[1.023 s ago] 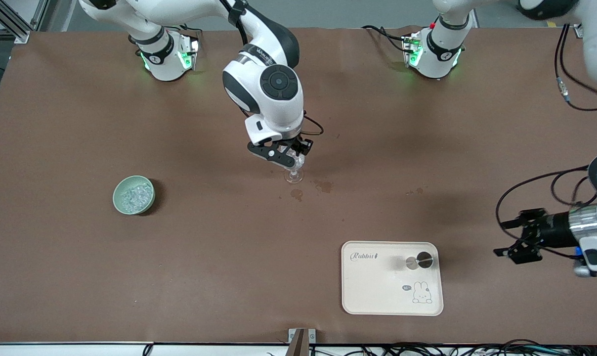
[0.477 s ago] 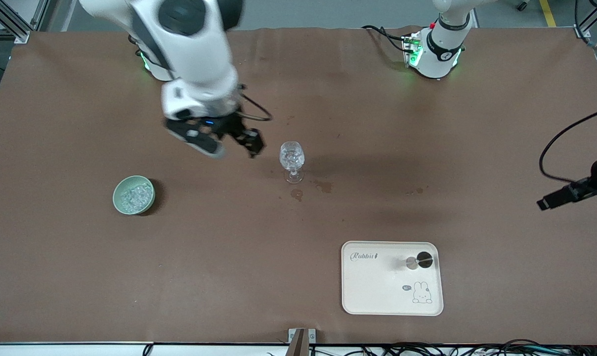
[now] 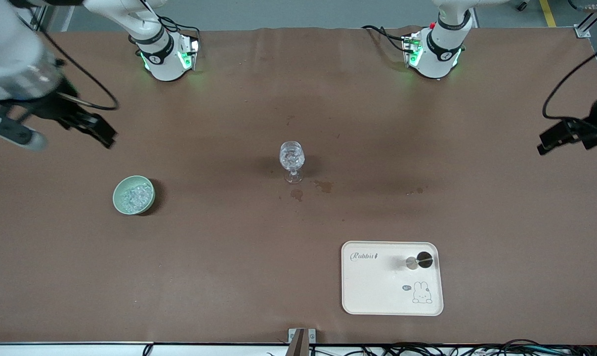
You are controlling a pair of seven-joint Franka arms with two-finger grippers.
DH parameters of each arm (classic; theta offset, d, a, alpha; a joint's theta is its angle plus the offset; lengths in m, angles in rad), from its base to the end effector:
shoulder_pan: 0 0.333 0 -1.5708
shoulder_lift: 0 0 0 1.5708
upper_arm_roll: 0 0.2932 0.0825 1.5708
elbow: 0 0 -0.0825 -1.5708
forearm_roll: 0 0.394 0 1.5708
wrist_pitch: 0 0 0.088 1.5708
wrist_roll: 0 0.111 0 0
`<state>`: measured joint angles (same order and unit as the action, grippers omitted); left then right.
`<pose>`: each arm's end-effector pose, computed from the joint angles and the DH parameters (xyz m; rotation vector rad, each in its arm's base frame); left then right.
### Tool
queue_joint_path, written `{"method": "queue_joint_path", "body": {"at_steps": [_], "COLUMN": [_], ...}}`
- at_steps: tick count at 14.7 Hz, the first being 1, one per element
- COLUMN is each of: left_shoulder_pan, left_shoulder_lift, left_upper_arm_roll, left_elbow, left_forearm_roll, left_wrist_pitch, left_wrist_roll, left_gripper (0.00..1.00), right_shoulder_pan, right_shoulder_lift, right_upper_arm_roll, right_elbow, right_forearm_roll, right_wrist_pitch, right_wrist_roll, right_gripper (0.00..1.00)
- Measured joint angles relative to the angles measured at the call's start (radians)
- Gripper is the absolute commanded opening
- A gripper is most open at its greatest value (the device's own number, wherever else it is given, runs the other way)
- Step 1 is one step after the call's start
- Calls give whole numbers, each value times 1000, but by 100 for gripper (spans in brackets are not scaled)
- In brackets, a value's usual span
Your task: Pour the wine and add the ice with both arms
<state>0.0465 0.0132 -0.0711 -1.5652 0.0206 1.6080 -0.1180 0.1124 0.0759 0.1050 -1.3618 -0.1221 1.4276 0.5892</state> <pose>0.5721 -0.0116 0.5963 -3.1203 -0.1451 -0.0484 0.5610 0.1060 0.6423 2.9762 -0.5862 0.0537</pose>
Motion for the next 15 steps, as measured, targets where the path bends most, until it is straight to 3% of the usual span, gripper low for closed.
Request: {"method": "queue_joint_path", "body": {"at_steps": [3, 6, 10, 15], "left_shoulder_pan": [-64, -109, -125, -122], "left_shoulder_lift": [-92, -125, -128, -128], "left_upper_arm_roll": [23, 24, 2, -1], "left_elbow": [-128, -173, -176, -153], "left_forearm_roll": [-6, -6, -6, -6], "left_wrist_pitch": [8, 32, 40, 26], "left_wrist_roll": [1, -1, 0, 0], "left_gripper": [100, 100, 100, 100], "right_shoulder_pan": [-45, -75, -89, -88], "right_shoulder_lift": [-40, -40, -39, -40], "right_upper_arm_roll": [-90, -164, -200, -201], "right_elbow": [-8, -29, -70, -71], "right_forearm_roll": [66, 115, 124, 138], "right_wrist_pitch": [-19, -10, 36, 36], "right_wrist_roll": [-185, -331, -445, -458], "right_gripper": [100, 100, 100, 100]}}
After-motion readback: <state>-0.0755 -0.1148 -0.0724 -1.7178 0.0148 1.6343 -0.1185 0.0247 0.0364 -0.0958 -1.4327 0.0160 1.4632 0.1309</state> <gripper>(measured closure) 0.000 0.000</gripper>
